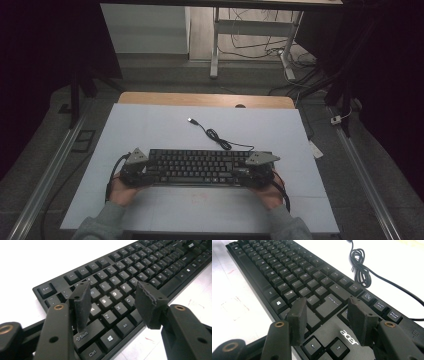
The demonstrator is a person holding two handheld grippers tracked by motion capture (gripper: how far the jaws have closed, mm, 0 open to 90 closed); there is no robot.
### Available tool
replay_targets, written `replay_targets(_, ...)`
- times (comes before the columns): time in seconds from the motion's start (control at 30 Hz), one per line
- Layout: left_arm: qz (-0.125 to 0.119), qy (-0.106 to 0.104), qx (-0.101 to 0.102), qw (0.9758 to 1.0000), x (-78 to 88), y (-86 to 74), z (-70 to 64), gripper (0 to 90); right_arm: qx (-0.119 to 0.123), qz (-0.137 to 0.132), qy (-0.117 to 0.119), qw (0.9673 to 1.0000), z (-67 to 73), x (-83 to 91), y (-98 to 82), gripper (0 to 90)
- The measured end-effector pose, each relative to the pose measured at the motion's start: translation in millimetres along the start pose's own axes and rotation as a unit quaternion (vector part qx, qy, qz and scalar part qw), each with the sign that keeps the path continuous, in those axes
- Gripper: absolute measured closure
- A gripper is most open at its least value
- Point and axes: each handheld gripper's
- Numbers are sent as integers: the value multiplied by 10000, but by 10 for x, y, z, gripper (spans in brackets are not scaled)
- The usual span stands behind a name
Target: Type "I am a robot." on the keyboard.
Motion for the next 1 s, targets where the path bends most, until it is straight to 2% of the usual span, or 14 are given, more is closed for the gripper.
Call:
replay_targets(0.27,68,32,-44,10000,-18,-5,-4,437,-46,-52,81,9999,7,2,17,503)
replay_targets(0.57,109,58,-77,9999,-39,-8,-6,425,-227,-282,228,9991,-10,-46,106,522)
replay_targets(0.73,120,62,-91,9999,-44,-10,-7,419,-241,-407,448,9979,-11,-88,199,663)
replay_targets(0.9,128,53,-111,9998,-50,-10,-13,415,-232,-348,640,9971,21,-144,269,850)
replay_targets(1.0,141,61,-118,9998,-54,-11,-16,413,-244,-313,708,9967,36,-173,312,894)
Point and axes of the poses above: each handheld gripper's, and its own axes: x roughly backward along the jaws, y roughly out of its top, z roughly to its left, and after that the axes turned 4 degrees about x, right-handed
